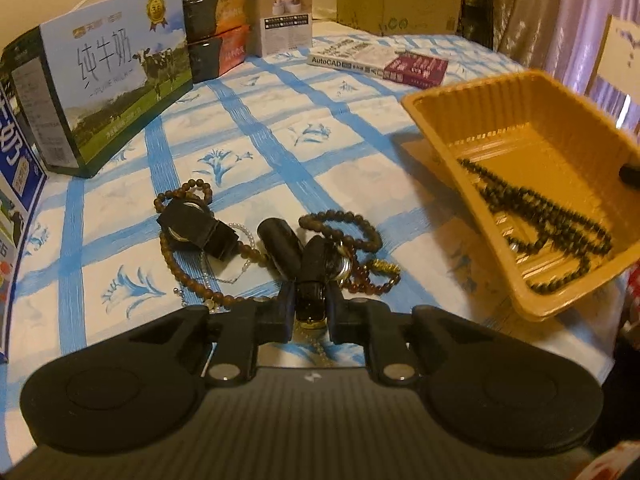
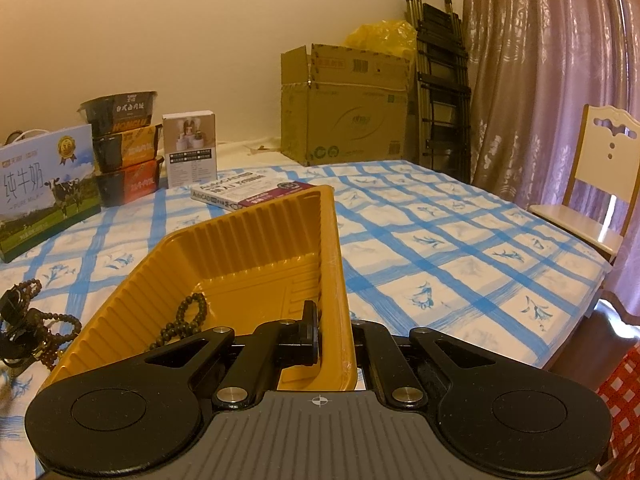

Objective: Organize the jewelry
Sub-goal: 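Grasp a black pendant with metal fitting from the pile with the left tool, then carry the pendant into the orange tray and open the left tool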

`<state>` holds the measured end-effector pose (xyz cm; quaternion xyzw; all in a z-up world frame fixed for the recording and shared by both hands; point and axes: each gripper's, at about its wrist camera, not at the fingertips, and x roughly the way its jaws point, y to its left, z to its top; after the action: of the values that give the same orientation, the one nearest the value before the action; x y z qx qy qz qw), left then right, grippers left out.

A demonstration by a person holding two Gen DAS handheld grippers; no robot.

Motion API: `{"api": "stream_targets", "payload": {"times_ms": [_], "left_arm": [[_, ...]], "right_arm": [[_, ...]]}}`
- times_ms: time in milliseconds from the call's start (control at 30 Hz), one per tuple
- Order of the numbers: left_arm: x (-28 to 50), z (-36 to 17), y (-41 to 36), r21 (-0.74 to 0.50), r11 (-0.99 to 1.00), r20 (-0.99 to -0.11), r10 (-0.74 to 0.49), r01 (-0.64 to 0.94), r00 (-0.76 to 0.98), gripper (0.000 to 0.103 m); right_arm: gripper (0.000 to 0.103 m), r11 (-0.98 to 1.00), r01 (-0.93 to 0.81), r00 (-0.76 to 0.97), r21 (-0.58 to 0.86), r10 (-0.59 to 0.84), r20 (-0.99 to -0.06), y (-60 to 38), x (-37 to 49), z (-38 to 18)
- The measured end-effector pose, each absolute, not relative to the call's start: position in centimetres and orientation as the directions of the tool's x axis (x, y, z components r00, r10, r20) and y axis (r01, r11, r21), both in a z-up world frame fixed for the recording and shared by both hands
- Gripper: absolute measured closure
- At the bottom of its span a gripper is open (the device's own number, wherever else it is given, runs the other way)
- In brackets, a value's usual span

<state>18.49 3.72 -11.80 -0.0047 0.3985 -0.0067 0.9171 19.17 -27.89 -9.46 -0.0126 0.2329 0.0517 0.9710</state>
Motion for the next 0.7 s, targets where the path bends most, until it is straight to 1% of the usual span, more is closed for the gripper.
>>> {"api": "stream_targets", "payload": {"times_ms": [233, 533, 700], "left_arm": [[18.0, -10.2, 4.5, -0.1, 0.995, -0.719, -0.062, -0.015, 0.692, 0.089], [16.6, -8.7, 5.4, -0.172, 0.984, -0.706, -0.098, -0.036, 0.701, 0.089], [16.2, -7.7, 5.7, -0.189, 0.981, -0.694, -0.103, -0.043, 0.713, 0.089]], "right_arm": [[0.099, 0.994, -0.109, 0.886, -0.002, 0.097, -0.454, -27.8, 19.2, -9.6], [0.099, 0.994, -0.109, 0.886, -0.001, 0.097, -0.454, -27.8, 19.2, -9.6], [0.099, 0.994, -0.108, 0.886, -0.001, 0.096, -0.454, -27.8, 19.2, -9.6]]}}
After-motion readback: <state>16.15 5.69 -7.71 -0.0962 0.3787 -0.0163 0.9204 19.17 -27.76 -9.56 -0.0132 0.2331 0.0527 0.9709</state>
